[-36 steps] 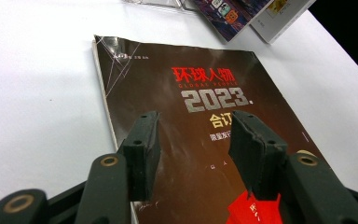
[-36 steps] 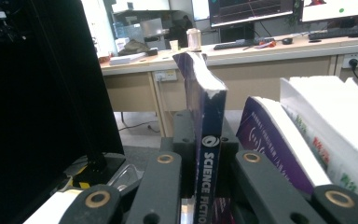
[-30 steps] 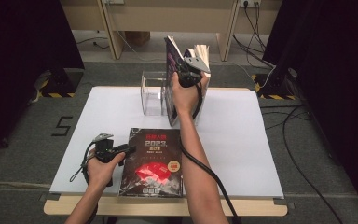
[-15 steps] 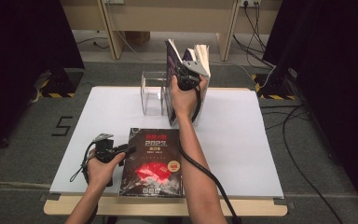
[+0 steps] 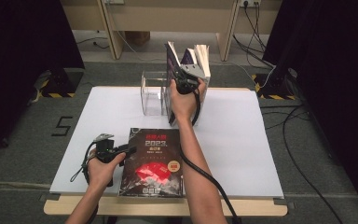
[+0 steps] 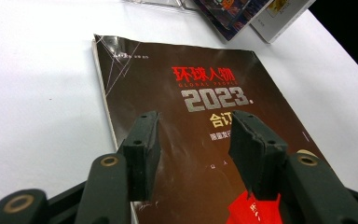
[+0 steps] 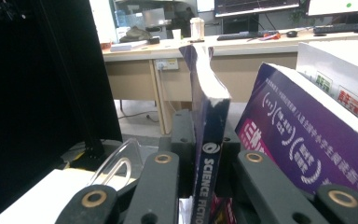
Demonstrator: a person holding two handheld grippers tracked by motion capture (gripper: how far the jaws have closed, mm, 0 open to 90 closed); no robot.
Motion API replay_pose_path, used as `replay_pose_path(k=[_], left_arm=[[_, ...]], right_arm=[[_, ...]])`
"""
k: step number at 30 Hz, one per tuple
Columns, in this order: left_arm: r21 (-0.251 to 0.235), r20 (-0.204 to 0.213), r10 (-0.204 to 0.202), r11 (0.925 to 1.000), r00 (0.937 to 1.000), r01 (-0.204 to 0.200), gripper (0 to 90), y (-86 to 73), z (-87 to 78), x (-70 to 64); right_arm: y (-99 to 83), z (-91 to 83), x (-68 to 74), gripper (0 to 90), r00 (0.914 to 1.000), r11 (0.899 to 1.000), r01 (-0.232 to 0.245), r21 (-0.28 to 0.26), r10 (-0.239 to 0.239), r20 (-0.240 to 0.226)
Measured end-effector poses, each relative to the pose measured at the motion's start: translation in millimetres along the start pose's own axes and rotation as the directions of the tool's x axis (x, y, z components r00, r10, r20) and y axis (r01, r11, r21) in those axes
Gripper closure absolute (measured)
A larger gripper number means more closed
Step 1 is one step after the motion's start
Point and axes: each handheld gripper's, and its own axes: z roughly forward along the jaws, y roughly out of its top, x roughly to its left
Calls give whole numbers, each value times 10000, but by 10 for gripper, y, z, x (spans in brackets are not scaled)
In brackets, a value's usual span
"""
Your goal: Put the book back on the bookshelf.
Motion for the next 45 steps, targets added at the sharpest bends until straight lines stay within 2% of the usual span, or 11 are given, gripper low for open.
replay_pose_path(k=[27,37,45], left_arm=[[95,69,76,9999,9999,-77,516,-12,39,-37],[135,166,55,9999,9998,-57,516,-17,52,-45],[166,200,37,9999,9998,-40,516,-19,59,-56]], right_arm=[[-128,-208,-6,796,9991,9985,401,369,-395,-166],[-116,-388,-92,752,9997,9980,-81,633,96,-229],[-132,-403,-126,712,9972,9938,-641,907,672,-320]])
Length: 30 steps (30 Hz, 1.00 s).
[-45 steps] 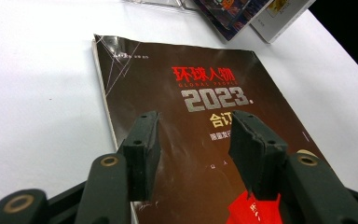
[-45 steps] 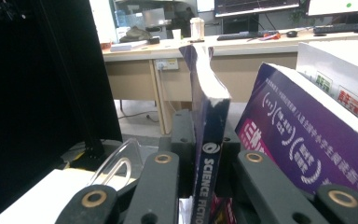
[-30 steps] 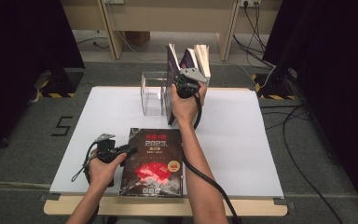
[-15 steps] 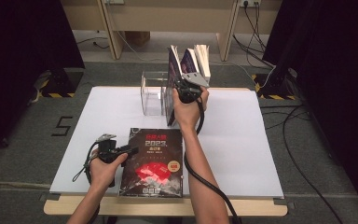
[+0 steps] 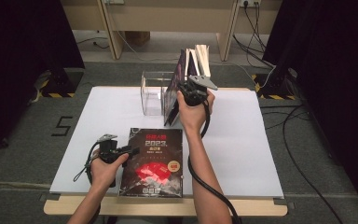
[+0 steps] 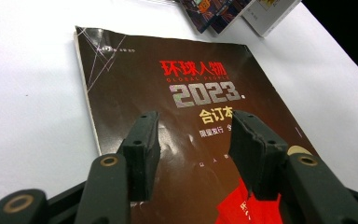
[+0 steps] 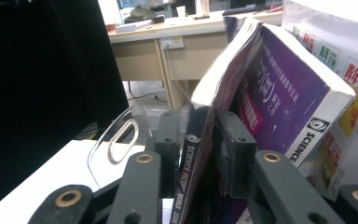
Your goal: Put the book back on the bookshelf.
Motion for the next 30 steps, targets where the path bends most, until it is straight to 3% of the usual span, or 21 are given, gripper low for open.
replay_pose_path(k=[12,21,27,30], left_arm=[[-21,9,-35,10000,10000,35,516,7,-19,21],[39,88,-2,10000,10000,2,515,2,-8,16],[26,99,-18,10000,9999,18,515,4,-17,20],[-25,77,-26,10000,10000,26,515,9,-29,29]], right_arm=[[-8,101,42,652,9979,9972,-530,529,509,405],[31,180,37,815,9917,9904,-829,1102,711,1069],[60,213,38,842,9898,9862,-1263,1075,1180,795],[70,241,29,843,9934,9916,-982,839,926,684]])
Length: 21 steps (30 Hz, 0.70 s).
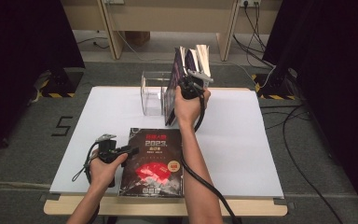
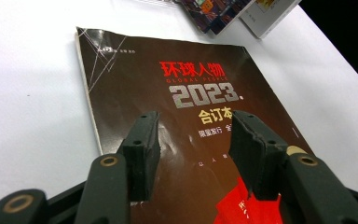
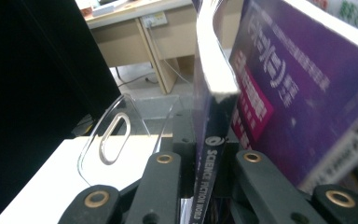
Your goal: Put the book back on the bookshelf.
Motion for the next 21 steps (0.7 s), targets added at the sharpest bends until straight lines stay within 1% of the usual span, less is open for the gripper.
replay_pose_path(k=[2,3,5,6,9,10,12,13,16,17,19,20,21], left_arm=[[16,-14,-38,10000,10000,38,515,1,-5,10],[16,-17,-47,10000,10000,47,515,1,-5,13],[28,-24,-47,10000,10000,47,515,-2,-3,18],[29,-24,-47,10000,10000,47,515,-2,-1,19],[32,-27,-49,10000,10000,49,515,-2,2,23],[32,-20,-53,10000,10000,53,515,-3,1,23],[41,-36,-43,10000,10000,43,515,-2,-5,26],[37,-35,-68,10000,10000,68,515,-3,-5,26],[33,-35,-69,10000,10000,69,515,-4,-5,30],[33,-39,-74,10000,10000,74,515,-3,-5,30],[32,-17,-88,10000,10000,88,516,-3,-4,27],[41,-25,-76,10000,10000,76,515,-3,-4,26],[53,-38,-45,10000,10000,45,515,-3,-1,25]], right_arm=[[20,20,-15,844,9999,9999,128,-114,-129,-83],[30,26,-18,844,9999,9999,42,-139,-43,-126],[41,40,-32,845,9997,9994,150,-318,-157,-190],[40,47,-35,845,9996,9988,119,-466,-130,-232],[29,58,-34,845,9995,9972,224,-720,-240,-212],[23,58,-27,845,9996,9969,157,-777,-175,-231],[14,63,-26,845,9993,9950,290,-954,-312,-220],[8,65,-25,845,9993,9938,256,-1078,-285,-252],[5,86,-28,844,9990,9934,350,-1090,-378,-234],[-2,94,-26,844,9992,9940,333,-1044,-354,-182],[-21,101,-36,839,9989,9934,449,-1057,-459,-74],[-18,93,-39,834,9985,9944,544,-907,-546,5],[-20,87,-41,827,9982,9943,600,-885,-592,122]])
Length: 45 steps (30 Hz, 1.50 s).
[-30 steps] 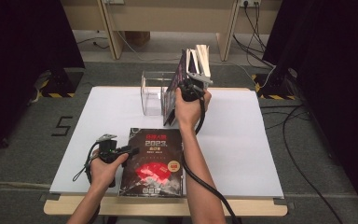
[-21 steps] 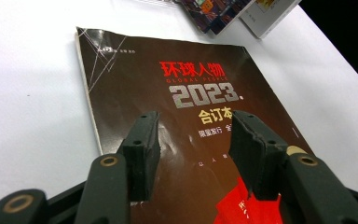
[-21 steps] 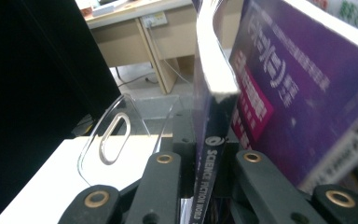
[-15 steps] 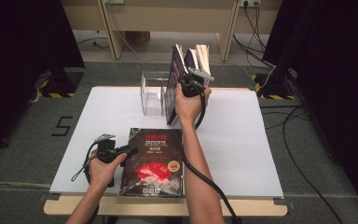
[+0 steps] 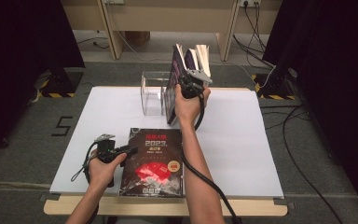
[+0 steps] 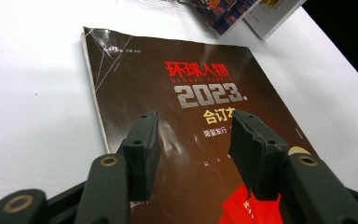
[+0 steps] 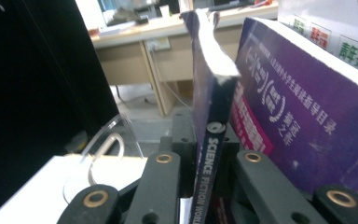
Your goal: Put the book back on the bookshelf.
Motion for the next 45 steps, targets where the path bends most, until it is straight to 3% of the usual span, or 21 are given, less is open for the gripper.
replay_pose_path(k=[6,11,21,26,29,34,45], left_arm=[[44,54,39,10000,10000,-39,515,-7,24,-31],[15,80,40,10000,10000,-40,515,-14,39,-50],[-17,108,55,10000,9999,-55,515,-10,29,-65],[33,98,45,10000,9999,-45,515,-11,36,-61],[33,115,67,10000,9999,-68,515,-16,48,-66],[32,118,37,10000,9999,-38,514,-11,41,-63],[42,118,60,10000,9999,-60,515,-9,39,-53]], right_arm=[[-23,-67,-23,724,9944,9945,990,347,-1001,328],[-38,-187,-15,676,9888,9889,1383,544,-1410,487],[-197,-517,-28,658,9939,9933,992,593,-1018,424],[-267,-593,-117,637,9982,9967,378,724,-410,433],[-288,-568,-159,618,9996,9967,112,809,-131,232],[-282,-511,-186,609,9995,9959,-118,898,90,315],[-183,-312,-149,591,9991,9959,-200,885,166,389]])
